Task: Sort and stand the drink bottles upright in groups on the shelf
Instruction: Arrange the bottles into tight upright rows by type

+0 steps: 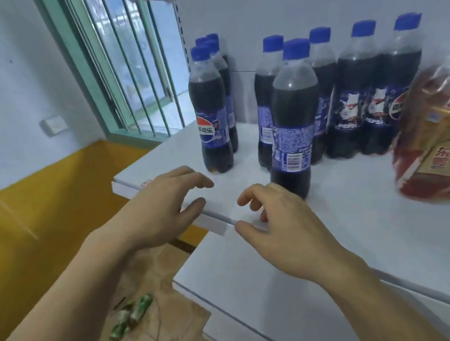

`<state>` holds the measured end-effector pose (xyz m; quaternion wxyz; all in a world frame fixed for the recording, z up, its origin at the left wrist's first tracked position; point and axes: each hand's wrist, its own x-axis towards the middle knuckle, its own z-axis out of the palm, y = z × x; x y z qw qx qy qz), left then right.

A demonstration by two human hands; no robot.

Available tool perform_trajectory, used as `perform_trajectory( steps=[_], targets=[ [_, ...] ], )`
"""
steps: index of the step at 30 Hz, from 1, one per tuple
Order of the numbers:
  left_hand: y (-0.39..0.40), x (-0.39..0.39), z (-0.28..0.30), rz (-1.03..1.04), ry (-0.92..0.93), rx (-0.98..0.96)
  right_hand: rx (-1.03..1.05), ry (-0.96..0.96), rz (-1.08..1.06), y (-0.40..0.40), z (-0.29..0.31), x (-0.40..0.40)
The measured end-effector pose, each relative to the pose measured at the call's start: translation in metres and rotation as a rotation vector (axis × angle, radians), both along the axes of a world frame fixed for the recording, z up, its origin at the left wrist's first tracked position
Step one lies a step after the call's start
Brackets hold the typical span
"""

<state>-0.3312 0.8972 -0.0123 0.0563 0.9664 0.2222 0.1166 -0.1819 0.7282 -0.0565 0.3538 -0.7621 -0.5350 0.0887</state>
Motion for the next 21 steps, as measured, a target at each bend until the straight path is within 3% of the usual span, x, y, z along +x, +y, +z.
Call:
perform_trajectory(
  steps=[11, 17, 21],
  targets=[
    [0.192, -0.004, -0.009, -0.075, 0.017, 0.143, -0.177, -0.059, -0.107, 0.132, 0.027, -0.047],
    [0.259, 0.049, -0.019, -0.170, -0.078, -0.047, -0.252, -0.088, -0.195, 0.172, 0.053, -0.054],
    [0.271, 0.091, -0.025, -0.214, 0.103, -0.127, -0.146, -0.256, -0.271, 0.198, 0.096, -0.054]
  ],
)
